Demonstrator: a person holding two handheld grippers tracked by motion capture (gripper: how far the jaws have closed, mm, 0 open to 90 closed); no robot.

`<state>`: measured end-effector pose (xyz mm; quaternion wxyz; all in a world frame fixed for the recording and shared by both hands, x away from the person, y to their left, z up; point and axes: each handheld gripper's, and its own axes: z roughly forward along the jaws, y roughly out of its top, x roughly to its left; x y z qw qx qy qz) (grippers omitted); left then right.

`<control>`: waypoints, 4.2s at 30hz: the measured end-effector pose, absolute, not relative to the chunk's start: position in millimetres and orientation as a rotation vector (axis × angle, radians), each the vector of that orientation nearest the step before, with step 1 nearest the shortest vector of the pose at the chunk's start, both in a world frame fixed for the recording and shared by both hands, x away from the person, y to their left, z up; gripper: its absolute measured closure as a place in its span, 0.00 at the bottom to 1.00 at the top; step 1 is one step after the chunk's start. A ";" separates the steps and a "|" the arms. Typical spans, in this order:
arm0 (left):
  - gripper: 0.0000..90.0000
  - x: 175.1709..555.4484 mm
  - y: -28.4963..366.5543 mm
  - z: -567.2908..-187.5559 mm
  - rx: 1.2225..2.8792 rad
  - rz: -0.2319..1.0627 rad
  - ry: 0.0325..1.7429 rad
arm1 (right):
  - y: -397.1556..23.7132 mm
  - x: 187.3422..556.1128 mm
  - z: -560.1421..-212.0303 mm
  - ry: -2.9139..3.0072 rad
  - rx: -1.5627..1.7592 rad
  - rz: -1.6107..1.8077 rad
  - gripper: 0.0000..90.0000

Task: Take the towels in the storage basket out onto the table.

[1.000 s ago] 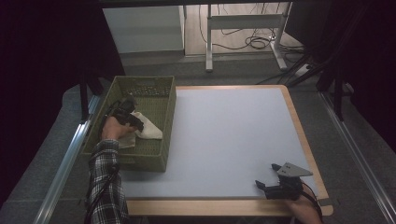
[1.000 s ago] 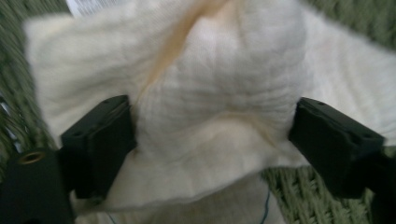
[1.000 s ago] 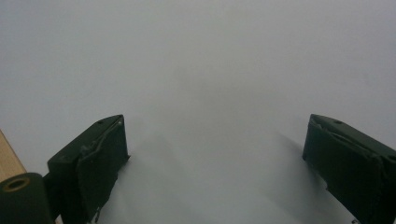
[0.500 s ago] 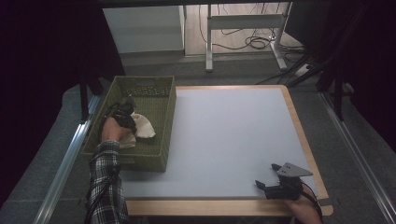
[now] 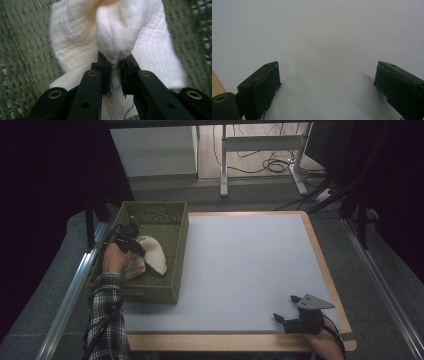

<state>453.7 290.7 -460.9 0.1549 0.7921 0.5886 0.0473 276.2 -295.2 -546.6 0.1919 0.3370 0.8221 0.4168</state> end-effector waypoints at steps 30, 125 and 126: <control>0.89 417.8 285.7 -376.7 2.244 0.218 1.519 | -295.0 276.1 -546.6 2.307 0.946 1.168 0.07; 0.87 445.8 6.6 -405.2 2.493 0.018 0.898 | -295.9 276.4 -546.4 2.315 0.942 1.174 0.07; 0.87 445.8 6.6 -405.2 2.493 0.018 0.898 | -295.9 276.4 -546.4 2.315 0.942 1.174 0.07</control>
